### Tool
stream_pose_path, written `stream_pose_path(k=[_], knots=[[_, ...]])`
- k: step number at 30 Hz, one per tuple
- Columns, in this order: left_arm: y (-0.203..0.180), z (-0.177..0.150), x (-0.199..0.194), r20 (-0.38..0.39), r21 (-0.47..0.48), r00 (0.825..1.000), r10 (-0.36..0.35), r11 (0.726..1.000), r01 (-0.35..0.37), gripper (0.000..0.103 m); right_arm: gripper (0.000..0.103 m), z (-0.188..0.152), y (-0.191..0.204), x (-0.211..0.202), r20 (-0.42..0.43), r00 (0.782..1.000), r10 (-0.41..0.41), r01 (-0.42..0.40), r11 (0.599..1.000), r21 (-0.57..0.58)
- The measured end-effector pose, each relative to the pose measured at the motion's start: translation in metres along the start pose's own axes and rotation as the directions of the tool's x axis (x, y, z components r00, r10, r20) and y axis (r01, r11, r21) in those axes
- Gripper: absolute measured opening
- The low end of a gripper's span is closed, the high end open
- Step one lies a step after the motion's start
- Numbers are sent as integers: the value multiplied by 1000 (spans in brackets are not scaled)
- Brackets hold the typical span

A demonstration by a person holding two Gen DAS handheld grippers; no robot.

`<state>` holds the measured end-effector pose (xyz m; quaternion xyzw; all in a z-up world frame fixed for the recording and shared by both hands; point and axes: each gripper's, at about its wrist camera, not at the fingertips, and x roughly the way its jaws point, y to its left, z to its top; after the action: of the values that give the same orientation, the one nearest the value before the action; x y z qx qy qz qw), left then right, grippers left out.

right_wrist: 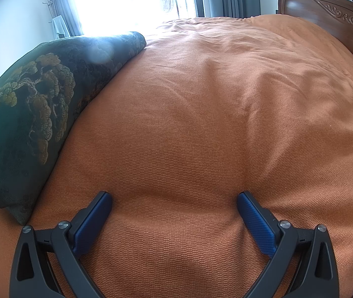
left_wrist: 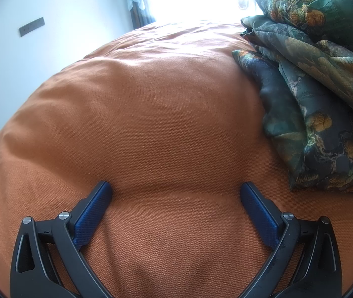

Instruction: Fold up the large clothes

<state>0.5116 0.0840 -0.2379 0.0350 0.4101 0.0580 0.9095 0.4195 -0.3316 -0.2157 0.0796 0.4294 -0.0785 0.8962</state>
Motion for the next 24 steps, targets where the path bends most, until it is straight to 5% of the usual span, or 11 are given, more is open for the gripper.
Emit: stream_pose_path(k=[24], knots=[[-1, -1, 0, 1, -1, 1000, 3, 1000, -3, 103, 103, -1, 0, 0, 1, 1000, 1, -1, 1000, 0]])
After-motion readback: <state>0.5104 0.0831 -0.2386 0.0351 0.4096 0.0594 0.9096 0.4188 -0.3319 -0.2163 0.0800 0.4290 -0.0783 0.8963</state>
